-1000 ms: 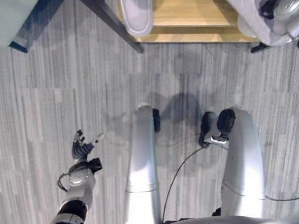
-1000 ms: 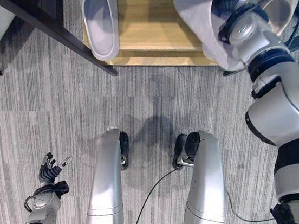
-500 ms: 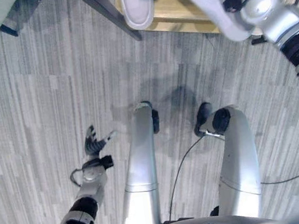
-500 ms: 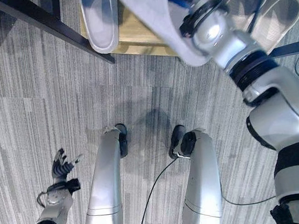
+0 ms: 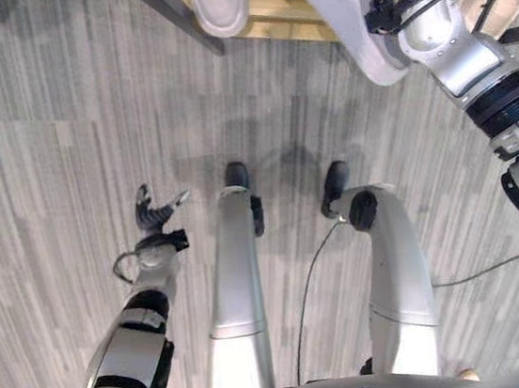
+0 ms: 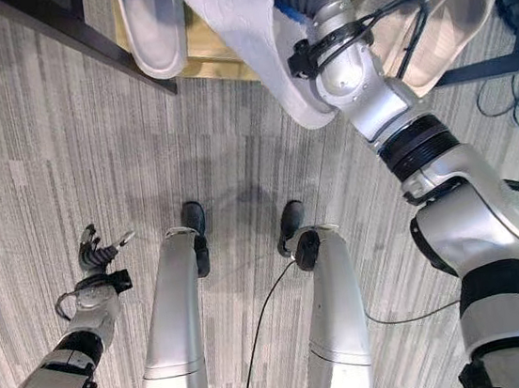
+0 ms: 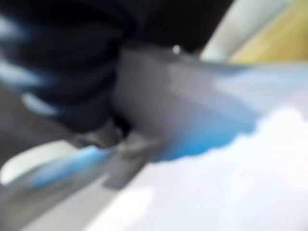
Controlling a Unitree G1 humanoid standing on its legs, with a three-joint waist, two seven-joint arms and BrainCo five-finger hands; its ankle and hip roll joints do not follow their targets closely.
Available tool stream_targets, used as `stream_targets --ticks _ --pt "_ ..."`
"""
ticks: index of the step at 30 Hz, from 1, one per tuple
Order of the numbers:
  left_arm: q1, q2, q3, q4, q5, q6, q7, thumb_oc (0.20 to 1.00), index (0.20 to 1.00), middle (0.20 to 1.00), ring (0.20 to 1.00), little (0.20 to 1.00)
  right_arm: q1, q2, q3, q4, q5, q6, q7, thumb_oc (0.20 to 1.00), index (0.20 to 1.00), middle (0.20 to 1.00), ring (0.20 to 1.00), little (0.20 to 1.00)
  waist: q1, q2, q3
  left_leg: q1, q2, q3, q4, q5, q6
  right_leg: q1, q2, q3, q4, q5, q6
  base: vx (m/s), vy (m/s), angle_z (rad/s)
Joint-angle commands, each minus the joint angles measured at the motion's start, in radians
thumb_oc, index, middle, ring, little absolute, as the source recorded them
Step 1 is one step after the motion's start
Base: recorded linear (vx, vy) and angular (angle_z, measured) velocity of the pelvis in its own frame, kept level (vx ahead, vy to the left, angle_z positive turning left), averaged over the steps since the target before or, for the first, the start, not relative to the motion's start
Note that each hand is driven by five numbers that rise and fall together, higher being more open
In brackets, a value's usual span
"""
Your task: Arrange the slippers neatly on the shoe rack.
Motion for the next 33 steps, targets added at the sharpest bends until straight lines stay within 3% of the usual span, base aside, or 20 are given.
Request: stream_targets --ticks 1,2,5,7,8,13,14,18,19,20,22,32,33 --pt "0.086 -0.037 0.01 0.101 0.023 0.012 -0.014 1.0 1.0 1.0 1.0 1.0 0.131 0.09 -0.014 0.039 0.069 -0.069 0.002 0.2 0.2 0.2 0.2 0.2 -0.018 -0.006 -0.094 0.054 0.0 -0.037 -0.12 0.096 0.04 0.13 -0.016 0.001 -0.042 0.027 0.042 -0.23 0.085 -0.06" --pt "0.096 -0.042 0.026 0.121 0.052 0.031 -0.023 1.0 1.0 1.0 1.0 1.0 0.286 0.163 -0.047 0.052 0.064 -0.065 0.029 0.2 0.2 0.2 0.2 0.2 -0.033 -0.009 -0.097 0.179 0.012 -0.029 -0.245 0.136 0.031 0.25 -0.013 -0.022 -0.183 0.08 0.061 -0.22 0.086 -0.04" --pt "0.096 -0.076 0.038 0.151 0.09 0.04 -0.009 1.0 1.0 1.0 1.0 1.0 0.394 0.219 -0.076 0.071 0.087 -0.064 0.057 0.2 0.2 0.2 0.2 0.2 -0.05 -0.023 -0.104 0.27 0.021 -0.031 -0.331 0.154 0.026 0.33 -0.012 -0.037 -0.26 0.108 0.072 -0.1 0.035 0.05" --pt "0.085 -0.09 0.057 0.205 0.113 0.083 -0.018 1.0 1.0 1.0 1.0 1.0 0.511 0.268 -0.085 0.103 0.116 -0.07 0.082 0.2 0.2 0.2 0.2 0.2 -0.067 -0.042 -0.119 0.369 0.027 -0.028 -0.416 0.169 0.021 0.421 -0.003 -0.057 -0.348 0.14 0.091 -0.02 -0.007 -0.12" --pt "0.085 -0.098 0.078 0.241 0.14 0.123 -0.021 1.0 1.0 1.0 1.0 1.0 0.628 0.314 -0.101 0.14 0.154 -0.066 0.121 0.2 0.2 0.2 0.2 0.2 -0.082 -0.06 -0.142 0.482 0.032 -0.019 -0.506 0.184 0.014 0.53 0.0 -0.072 -0.449 0.178 0.105 0.04 -0.018 -0.12" --pt "0.178 -0.107 0.115 0.261 0.173 0.158 -0.036 1.0 1.0 1.0 1.0 1.0 0.843 0.337 -0.188 0.288 0.14 -0.005 0.149 0.2 0.2 0.2 0.2 0.2 -0.089 -0.07 -0.195 0.78 0.034 0.019 -0.736 0.218 0.001 0.822 -0.005 -0.091 -0.7 0.253 0.137 0.12 0.024 -0.08" --pt "0.2 -0.109 0.124 0.265 0.176 0.164 -0.041 1.0 1.0 1.0 1.0 1.0 0.879 0.337 -0.213 0.319 0.138 0.007 0.157 0.2 0.2 0.2 0.2 0.2 -0.091 -0.073 -0.206 0.824 0.024 0.027 -0.782 0.253 0.006 0.869 -0.01 -0.098 -0.759 0.292 0.135 0.14 0.047 -0.07" --pt "0.295 -0.122 0.166 0.293 0.21 0.19 -0.078 1.0 1.0 1.0 1.0 1.0 1.024 0.34 -0.327 0.461 0.143 0.043 0.183 0.2 0.2 0.2 0.2 0.2 -0.089 -0.075 -0.256 1.05 0.013 0.061 -0.941 0.275 0.002 1.074 -0.011 -0.1 -0.909 0.33 0.159 0.2 0.041 0.03" --pt "0.295 -0.122 0.166 0.293 0.21 0.19 -0.078 1.0 1.0 1.0 1.0 1.0 1.024 0.34 -0.327 0.461 0.143 0.042 0.183 0.2 0.2 0.2 0.2 0.2 -0.088 -0.075 -0.253 1.053 0.013 0.062 -0.944 0.275 0.002 1.077 -0.011 -0.1 -0.91 0.331 0.159 0.16 0.079 -0.04" --pt "0.277 -0.037 0.151 0.276 0.203 0.193 -0.099 1.0 1.0 1.0 1.0 1.0 1.078 0.309 -0.342 0.458 0.126 0.055 0.211 0.2 0.2 0.2 0.2 0.2 -0.095 -0.061 -0.272 1.094 0.014 0.077 -0.975 0.289 0.003 1.112 -0.014 -0.097 -0.937 0.344 0.169 0.18 0.176 -0.13" --pt "0.333 -0.015 0.18 0.221 0.204 0.196 -0.147 1.0 1.0 1.0 1.0 1.0 1.139 0.282 -0.396 0.511 0.089 0.1 0.232 0.2 0.2 0.2 0.2 0.2 -0.101 -0.022 -0.294 1.205 0.004 0.098 -1.04 0.296 0.007 1.202 -0.015 -0.086 -0.979 0.36 0.179 0.24 0.198 -0.21" --pt "0.453 -0.12 0.173 0.22 0.272 0.192 -0.186 1.0 1.0 1.0 1.0 1.0 1.21 0.307 -0.416 0.541 0.045 0.108 0.275 0.2 0.2 0.2 0.2 0.2 -0.093 0.017 -0.328 1.421 -0.022 0.129 -1.13 0.282 0.017 1.378 -0.01 -0.071 -1.036 0.344 0.181 0.08 0.017 -0.14" --pt "0.543 -0.212 0.072 0.249 0.274 0.127 -0.209 1.0 1.0 1.0 1.0 1.0 1.312 0.294 -0.617 0.582 0.478 0.021 0.347 0.2 0.2 0.2 0.2 0.2 -0.074 0.067 -0.315 1.466 0.074 0.082 -1.177 0.351 -0.05 1.457 0.012 -0.055 -1.167 0.369 0.178 0.03 -0.039 0.09"
